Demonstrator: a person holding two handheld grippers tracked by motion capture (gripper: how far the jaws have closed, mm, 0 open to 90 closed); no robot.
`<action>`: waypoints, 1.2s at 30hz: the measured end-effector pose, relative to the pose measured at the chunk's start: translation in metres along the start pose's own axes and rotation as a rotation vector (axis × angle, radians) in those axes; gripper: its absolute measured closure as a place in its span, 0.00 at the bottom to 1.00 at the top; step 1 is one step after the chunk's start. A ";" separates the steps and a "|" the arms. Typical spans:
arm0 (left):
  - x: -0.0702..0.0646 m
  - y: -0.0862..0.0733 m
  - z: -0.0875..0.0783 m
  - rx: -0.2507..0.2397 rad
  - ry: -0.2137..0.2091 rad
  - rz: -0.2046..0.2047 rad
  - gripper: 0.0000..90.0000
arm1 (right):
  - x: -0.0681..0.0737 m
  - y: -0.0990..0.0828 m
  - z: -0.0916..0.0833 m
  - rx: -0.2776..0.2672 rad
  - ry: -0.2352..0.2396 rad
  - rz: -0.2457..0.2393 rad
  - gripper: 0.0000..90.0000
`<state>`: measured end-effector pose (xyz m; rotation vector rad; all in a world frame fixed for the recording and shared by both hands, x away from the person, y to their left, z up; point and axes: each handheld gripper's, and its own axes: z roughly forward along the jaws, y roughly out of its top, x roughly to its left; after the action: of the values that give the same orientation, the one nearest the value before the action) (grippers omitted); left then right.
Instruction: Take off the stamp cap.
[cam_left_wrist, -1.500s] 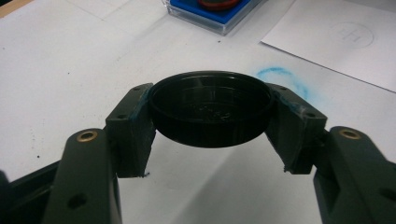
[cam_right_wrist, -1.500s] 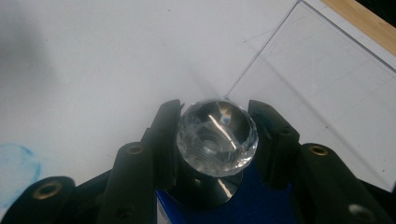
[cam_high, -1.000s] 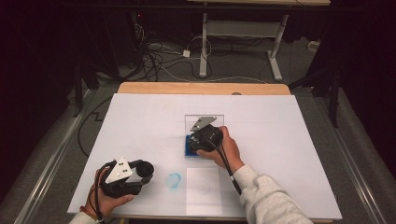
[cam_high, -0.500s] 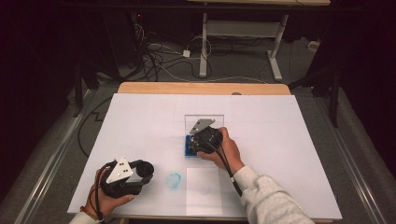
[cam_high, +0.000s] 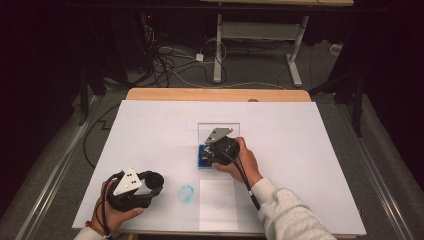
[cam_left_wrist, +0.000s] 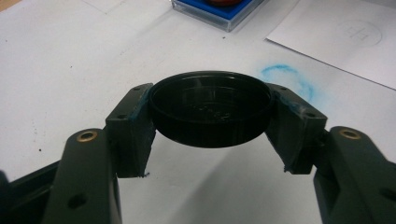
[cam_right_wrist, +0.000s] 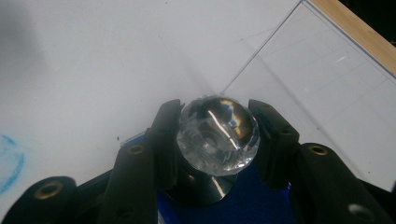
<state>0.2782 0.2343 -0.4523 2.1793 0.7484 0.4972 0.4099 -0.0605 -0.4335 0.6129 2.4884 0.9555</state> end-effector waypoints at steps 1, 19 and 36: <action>0.000 0.000 0.000 0.000 -0.001 0.000 0.41 | -0.001 0.000 0.000 -0.001 0.004 0.000 0.64; 0.002 0.000 0.001 0.000 -0.009 -0.008 0.41 | -0.021 0.005 -0.018 -0.054 0.000 0.084 0.64; 0.002 0.000 0.001 0.003 -0.010 -0.012 0.41 | -0.036 0.016 -0.070 -0.122 -0.060 0.064 0.64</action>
<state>0.2799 0.2352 -0.4526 2.1770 0.7566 0.4789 0.4078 -0.1052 -0.3672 0.6749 2.3506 1.0879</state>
